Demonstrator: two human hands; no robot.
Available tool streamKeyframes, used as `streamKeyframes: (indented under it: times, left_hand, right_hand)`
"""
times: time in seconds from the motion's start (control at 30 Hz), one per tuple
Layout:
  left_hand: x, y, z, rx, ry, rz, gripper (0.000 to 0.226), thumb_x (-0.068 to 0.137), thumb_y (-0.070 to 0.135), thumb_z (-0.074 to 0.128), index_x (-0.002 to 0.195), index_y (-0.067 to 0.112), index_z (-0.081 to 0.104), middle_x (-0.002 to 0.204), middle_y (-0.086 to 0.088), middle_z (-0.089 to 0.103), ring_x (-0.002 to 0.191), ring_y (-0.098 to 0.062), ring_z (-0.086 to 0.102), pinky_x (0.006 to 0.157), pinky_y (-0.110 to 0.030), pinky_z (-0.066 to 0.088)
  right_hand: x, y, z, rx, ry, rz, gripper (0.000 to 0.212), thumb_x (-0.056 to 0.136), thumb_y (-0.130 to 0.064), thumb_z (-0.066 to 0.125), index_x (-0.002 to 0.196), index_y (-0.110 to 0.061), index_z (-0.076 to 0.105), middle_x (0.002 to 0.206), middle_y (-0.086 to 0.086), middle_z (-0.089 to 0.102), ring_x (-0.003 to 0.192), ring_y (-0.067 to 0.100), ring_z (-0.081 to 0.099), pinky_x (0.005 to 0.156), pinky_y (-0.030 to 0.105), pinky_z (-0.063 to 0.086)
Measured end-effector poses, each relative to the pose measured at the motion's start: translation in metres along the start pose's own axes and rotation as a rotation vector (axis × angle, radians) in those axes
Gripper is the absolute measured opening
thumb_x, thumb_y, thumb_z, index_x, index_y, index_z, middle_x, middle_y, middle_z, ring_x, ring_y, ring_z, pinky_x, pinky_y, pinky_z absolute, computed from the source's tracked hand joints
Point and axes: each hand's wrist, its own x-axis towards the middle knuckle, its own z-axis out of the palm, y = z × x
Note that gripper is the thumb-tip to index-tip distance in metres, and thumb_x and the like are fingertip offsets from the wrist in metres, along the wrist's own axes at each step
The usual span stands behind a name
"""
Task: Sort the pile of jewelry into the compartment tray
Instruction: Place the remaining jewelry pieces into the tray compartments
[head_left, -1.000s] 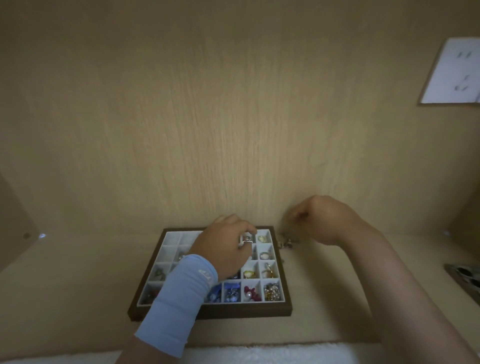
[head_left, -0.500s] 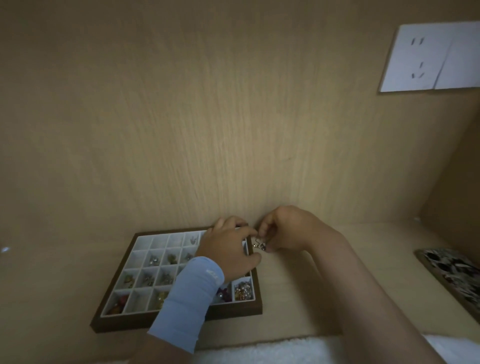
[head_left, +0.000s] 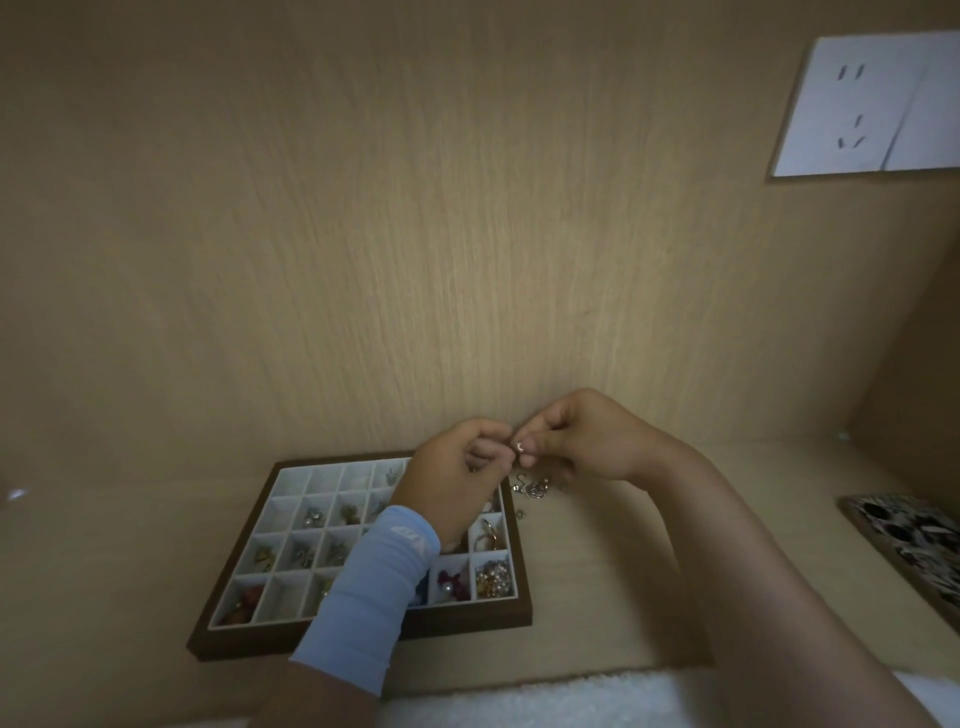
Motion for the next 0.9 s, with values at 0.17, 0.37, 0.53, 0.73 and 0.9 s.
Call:
streamKeyframes:
  times: [0.17,0.37,0.53,0.73,0.9]
  left_hand:
    - [0.001,0.003,-0.008,-0.106,0.051,0.012,0.022,0.085,0.015,0.071,0.099,0.032,0.070,0.084,0.009,0.074,0.081,-0.004,0.069,0.077,-0.021,0.055]
    - [0.003,0.008,-0.037,-0.132,0.189,0.082,0.022,0.083,0.010,0.074,0.092,0.030,0.074,0.080,0.013,0.074,0.077,0.001,0.067,0.071,-0.011,0.051]
    - [0.002,0.006,-0.066,-0.117,0.168,0.082,0.016,0.081,0.011,0.076,0.086,0.026,0.075,0.081,0.012,0.075,0.076,0.001,0.065,0.073,-0.012,0.049]
    - [-0.003,0.010,-0.075,-0.173,0.133,-0.019,0.008,0.082,0.011,0.076,0.086,0.018,0.073,0.075,-0.002,0.075,0.072,-0.017,0.073,0.063,-0.019,0.052]
    - [-0.007,0.004,-0.086,-0.068,0.136,-0.012,0.013,0.072,0.021,0.085,0.079,0.021,0.074,0.071,0.001,0.073,0.063,-0.004,0.064,0.063,-0.018,0.052]
  right_hand:
    - [-0.003,-0.010,0.005,0.137,0.024,0.013,0.011,0.091,-0.011,0.071,0.096,-0.004,0.078,0.071,-0.001,0.074,0.048,0.011,0.046,0.043,0.020,0.040]
    - [0.003,-0.029,0.035,0.352,0.177,-0.021,0.014,0.088,-0.013,0.074,0.097,-0.002,0.077,0.059,-0.007,0.067,0.043,0.003,0.045,0.042,0.014,0.036]
    - [0.009,-0.038,0.058,0.388,0.269,-0.083,0.011,0.085,-0.016,0.078,0.091,-0.007,0.077,0.074,0.002,0.071,0.053,0.004,0.056,0.048,0.017,0.044]
    - [0.005,-0.044,0.061,0.363,0.218,-0.134,0.014,0.089,-0.017,0.073,0.096,-0.005,0.077,0.084,0.017,0.074,0.048,0.010,0.050,0.048,0.022,0.044]
    - [0.002,-0.047,0.067,0.305,0.172,-0.182,0.018,0.081,-0.016,0.081,0.096,-0.007,0.078,0.074,0.001,0.075,0.049,0.001,0.058,0.049,0.017,0.046]
